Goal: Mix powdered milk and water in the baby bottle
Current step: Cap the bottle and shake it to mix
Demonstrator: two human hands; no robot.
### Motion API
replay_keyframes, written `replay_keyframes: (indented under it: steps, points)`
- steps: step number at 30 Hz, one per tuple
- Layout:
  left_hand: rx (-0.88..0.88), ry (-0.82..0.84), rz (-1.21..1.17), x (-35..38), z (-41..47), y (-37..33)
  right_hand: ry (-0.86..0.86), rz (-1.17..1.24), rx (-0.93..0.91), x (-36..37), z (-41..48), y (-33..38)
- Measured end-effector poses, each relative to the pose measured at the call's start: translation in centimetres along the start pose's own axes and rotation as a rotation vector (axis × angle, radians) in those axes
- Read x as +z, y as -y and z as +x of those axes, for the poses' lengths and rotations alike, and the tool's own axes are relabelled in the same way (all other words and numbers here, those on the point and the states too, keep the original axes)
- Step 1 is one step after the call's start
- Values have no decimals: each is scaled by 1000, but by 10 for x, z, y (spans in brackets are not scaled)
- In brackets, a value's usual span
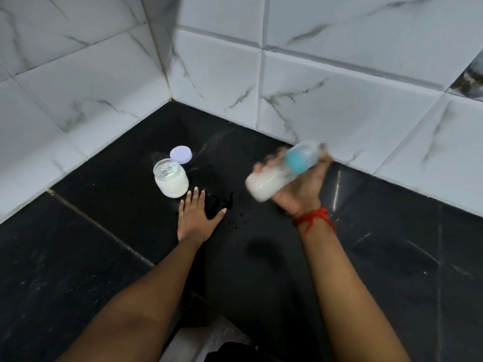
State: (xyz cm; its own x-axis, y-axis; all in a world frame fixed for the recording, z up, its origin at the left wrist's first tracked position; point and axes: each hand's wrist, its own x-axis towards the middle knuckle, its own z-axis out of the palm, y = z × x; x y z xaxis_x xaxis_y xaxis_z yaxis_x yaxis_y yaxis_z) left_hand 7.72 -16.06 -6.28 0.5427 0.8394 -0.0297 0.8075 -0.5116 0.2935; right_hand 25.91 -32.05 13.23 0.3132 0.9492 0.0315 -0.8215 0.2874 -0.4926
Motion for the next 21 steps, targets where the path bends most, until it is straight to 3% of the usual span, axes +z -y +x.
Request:
replay_keyframes:
  steps: [2,5,6,9,10,13,14,17,18,21]
  points:
    - [15,-7,-2,-1,4,-5,9,163,-75,-1,2,12]
    - [2,5,-9,-1,4,-4,21,-280,21,-7,11,9]
    - [2,4,-8,0,1,-4,29,-293,29,-12,11,12]
    - [2,5,-9,1,-2,1,-32,165,-140,-16,7,32]
    - [-1,4,-9,1,-2,1,-20,168,-128,-14,7,33]
    - [0,-4,-8,1,-3,1,3,-201,0,-11,7,16]
    - [1,-7,-7,1,-3,1,0,-180,-12,-9,5,16]
    - [-2,-3,-15,1,-3,0,12,257,-172,-8,2,22]
    - [-3,-7,-12,1,-3,0,15,222,-144,-6,2,17]
    - [-6,4,-9,0,-2,1,9,-203,37,-8,3,-4]
